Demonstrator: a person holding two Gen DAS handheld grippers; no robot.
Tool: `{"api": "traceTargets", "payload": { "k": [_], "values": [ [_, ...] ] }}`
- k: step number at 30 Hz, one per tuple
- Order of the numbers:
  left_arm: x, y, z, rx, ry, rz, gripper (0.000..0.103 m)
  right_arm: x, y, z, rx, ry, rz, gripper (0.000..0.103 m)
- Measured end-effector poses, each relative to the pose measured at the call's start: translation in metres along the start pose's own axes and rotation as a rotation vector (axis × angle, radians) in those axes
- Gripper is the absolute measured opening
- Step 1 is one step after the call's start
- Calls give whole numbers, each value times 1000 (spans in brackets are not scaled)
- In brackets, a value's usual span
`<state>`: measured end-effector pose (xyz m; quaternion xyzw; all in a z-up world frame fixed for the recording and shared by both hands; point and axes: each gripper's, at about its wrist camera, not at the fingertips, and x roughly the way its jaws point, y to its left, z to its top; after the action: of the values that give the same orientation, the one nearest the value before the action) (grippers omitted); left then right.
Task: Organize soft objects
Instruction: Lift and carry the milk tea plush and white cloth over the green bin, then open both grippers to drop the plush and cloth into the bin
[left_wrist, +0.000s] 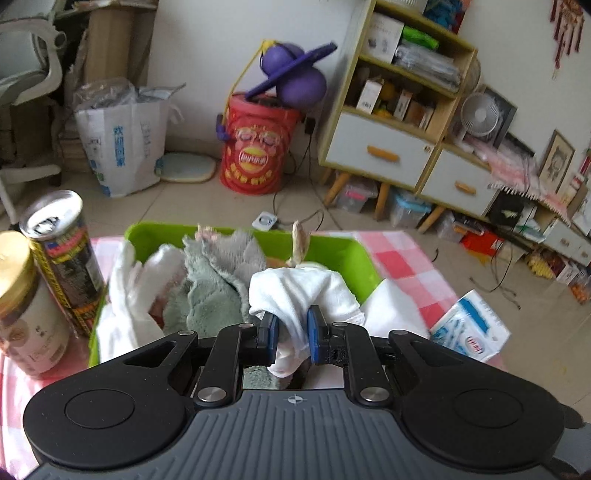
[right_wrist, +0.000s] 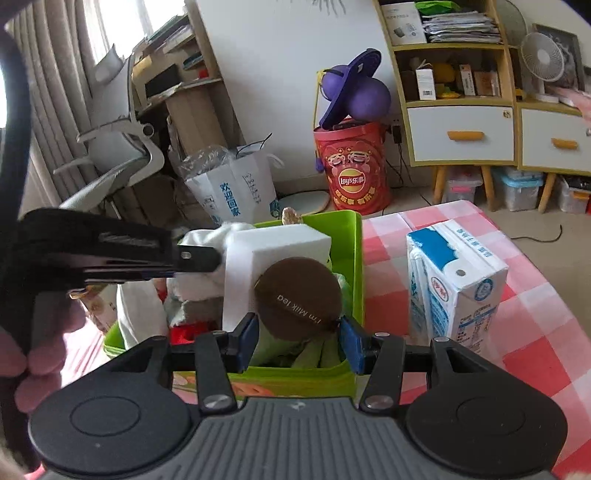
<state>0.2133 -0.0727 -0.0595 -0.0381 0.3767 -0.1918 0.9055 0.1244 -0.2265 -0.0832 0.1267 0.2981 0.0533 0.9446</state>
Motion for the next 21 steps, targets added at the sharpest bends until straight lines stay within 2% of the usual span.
{"api": "traceTargets", "payload": {
  "k": [5,8,11,12,13,18,21],
  "values": [
    [11,0,-7,4,24,9,14,5,8,-3,-62,16,-14,31],
    [5,2,-8,-8,5,0,18,6,11,-3,-88,26,-27,33],
    [-5,4,-8,-23,-23,3,27,0,11,0,-92,23,-6,47],
    [-9,4,-8,-23,-29,2,32,-2,11,0,-93,17,-6,57],
    [-13,5,-8,-22,-33,4,38,-3,11,1,-95,10,-11,60],
    [-37,10,-13,-34,-65,10,54,-12,9,2,-113,3,-3,61],
    [-55,14,-19,-41,-74,9,56,-16,4,3,-96,1,15,62]
  ]
}}
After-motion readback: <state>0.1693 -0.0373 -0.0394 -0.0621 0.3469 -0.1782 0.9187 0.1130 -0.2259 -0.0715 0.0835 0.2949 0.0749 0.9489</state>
